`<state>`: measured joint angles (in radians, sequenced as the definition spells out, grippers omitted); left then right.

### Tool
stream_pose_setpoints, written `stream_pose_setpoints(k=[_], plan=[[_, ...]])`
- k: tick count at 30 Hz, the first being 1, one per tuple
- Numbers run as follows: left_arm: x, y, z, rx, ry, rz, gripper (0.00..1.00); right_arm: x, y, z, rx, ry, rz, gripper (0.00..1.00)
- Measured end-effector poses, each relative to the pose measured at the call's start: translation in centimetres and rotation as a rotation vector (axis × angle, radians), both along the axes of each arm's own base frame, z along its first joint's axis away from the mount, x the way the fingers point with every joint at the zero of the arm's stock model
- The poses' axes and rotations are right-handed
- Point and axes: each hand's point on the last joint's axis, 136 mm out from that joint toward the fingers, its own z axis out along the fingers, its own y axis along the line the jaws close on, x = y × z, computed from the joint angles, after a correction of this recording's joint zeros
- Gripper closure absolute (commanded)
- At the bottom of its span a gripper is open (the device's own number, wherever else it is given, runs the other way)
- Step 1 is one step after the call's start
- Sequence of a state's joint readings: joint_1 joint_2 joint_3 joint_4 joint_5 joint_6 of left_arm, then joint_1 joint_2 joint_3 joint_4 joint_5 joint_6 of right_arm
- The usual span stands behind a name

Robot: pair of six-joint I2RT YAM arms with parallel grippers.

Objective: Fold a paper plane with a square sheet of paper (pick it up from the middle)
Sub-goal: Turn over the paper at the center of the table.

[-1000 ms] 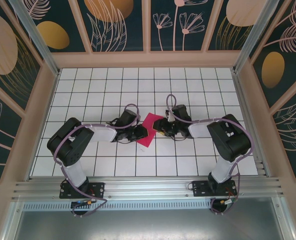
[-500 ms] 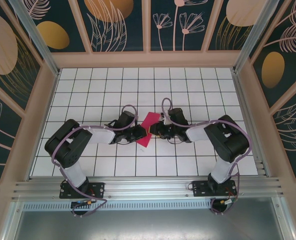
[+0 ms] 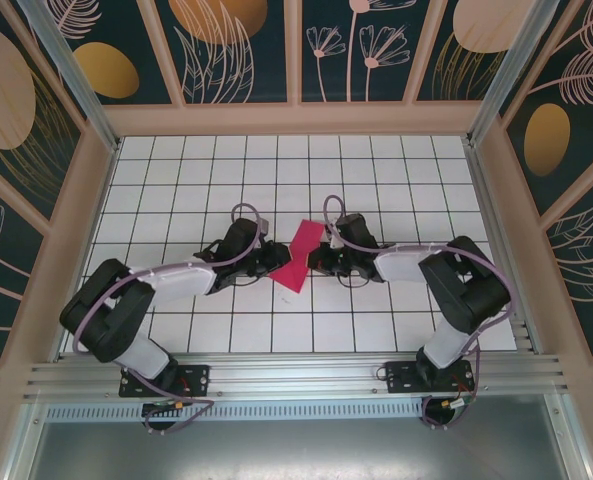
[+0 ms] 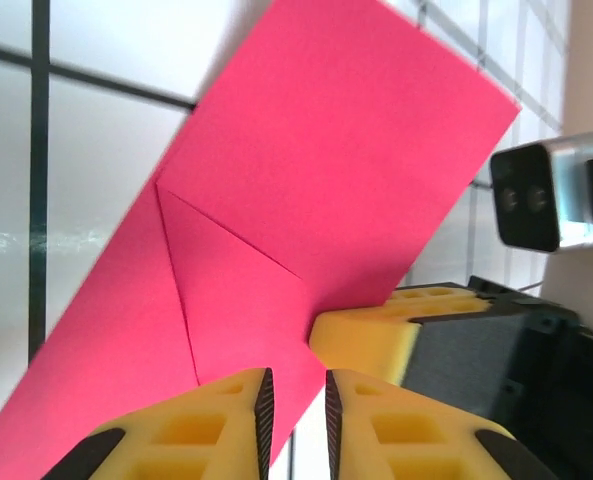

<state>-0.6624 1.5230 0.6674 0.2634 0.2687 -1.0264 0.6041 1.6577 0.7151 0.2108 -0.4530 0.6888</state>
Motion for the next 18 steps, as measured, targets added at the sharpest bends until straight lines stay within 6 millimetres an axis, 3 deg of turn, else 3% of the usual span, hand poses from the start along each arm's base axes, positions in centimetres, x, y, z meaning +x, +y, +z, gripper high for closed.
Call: stream_pose_setpoints(k=[3,7,11,14,18], plan=[[0.4,1.3,3.3,-0.029,-0.093,0.067,0.71,1.4,-1.1,3.0,-0.106,-0.096,-0.01,0.95],[0.8,3.6,7.2,-0.046,-0.215,0.175,0.69,4.0,-4.0,9.1,-0.312,-0.265,-0.054,0.94],[0.4,6.7,8.7,-0.022,-0.286,0.288,0.68,5.4,-7.6,12.9,-0.589,-0.348,-0.112,0.94],[-0.2,9.2,8.8,0.005,-0.315,0.373,0.68,4.6,-9.0,12.7,-0.815,-0.345,-0.083,0.95],[-1.0,12.1,8.9,0.028,-0.343,0.47,0.69,2.4,-8.6,8.8,-1.092,-0.29,0.07,0.94]])
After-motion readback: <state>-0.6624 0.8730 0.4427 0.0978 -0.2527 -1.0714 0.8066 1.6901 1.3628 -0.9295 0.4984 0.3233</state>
